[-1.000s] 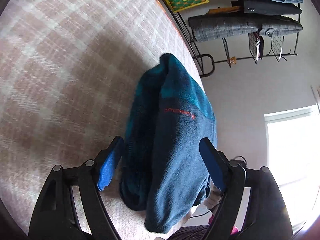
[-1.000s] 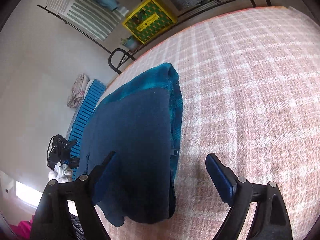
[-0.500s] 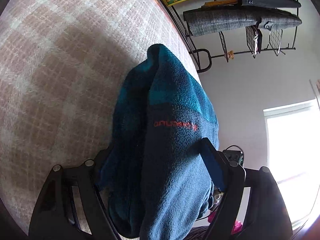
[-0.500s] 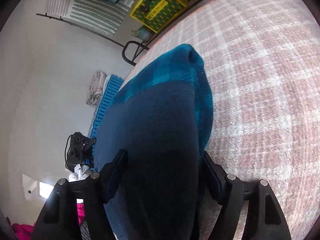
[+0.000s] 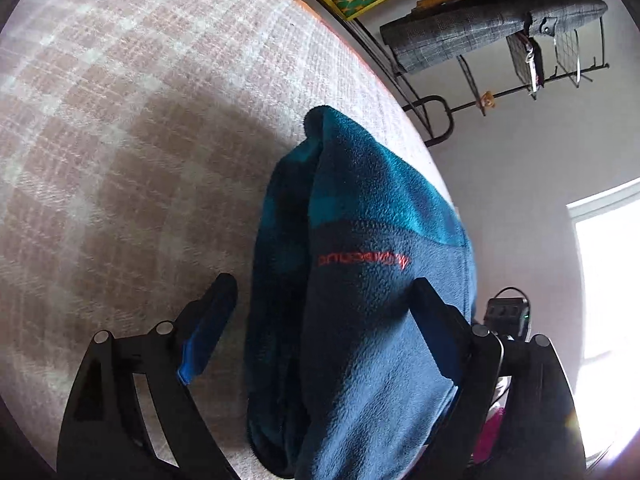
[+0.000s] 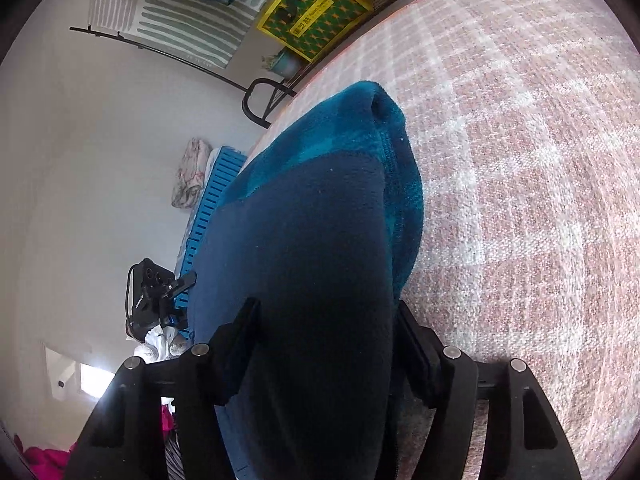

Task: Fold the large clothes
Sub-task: 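Grasp the folded jacket edge with both tools, then lift the folded jacket with both tools and carry it across the bed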

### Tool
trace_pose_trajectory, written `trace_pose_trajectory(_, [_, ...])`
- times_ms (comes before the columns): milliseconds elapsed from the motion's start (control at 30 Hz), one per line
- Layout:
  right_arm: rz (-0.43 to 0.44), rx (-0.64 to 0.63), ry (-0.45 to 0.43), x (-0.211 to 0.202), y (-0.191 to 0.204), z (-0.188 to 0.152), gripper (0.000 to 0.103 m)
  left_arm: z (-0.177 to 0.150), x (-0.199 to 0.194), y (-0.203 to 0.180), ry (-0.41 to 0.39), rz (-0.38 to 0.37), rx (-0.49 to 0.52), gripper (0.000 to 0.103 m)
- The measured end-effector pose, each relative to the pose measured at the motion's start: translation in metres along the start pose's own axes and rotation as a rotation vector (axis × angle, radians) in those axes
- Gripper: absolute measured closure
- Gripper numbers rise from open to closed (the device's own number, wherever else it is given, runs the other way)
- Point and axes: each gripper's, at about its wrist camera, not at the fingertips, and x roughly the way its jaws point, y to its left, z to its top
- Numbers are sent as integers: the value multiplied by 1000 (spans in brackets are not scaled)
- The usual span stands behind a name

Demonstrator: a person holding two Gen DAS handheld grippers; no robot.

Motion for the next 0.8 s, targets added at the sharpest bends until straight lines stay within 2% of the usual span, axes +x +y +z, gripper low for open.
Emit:
trace_pose_trajectory(33, [-2,1,-1,0,1,0,35,1,2,2,-4,-24,-22,22])
trace_pose_trajectory(67, [-4,1,-3,0,1,-1,35,1,5,4,8,-46,-42,37])
trace_pose_trajectory(133, [-17,-3,-3,-1,3,-3,40,-2,8,5,-2,-59,-69,44])
trace_pose_trajectory(200, [-30,-8,-5,-2,6,-4,50,-2,7,-3,-14,-31,-35,53])
trace_pose_trajectory(267, [-53,-29,-14,-6,14,-4,61,-4,0,-21,-39,17,41,62])
trace_pose_trajectory(333, [-98,-72,-29,-8,31,-5,67,-7,-4,-34,-59,54,99,67])
trace_pose_trajectory(567, [-294,-243,-62,-19,88,-13,74,-29,-17,-77,-121,176,267,72])
trace_pose_trajectory(800, [-400,-401,-121,-32,151,-27,76,-56,-43,-119,-201,237,432,73])
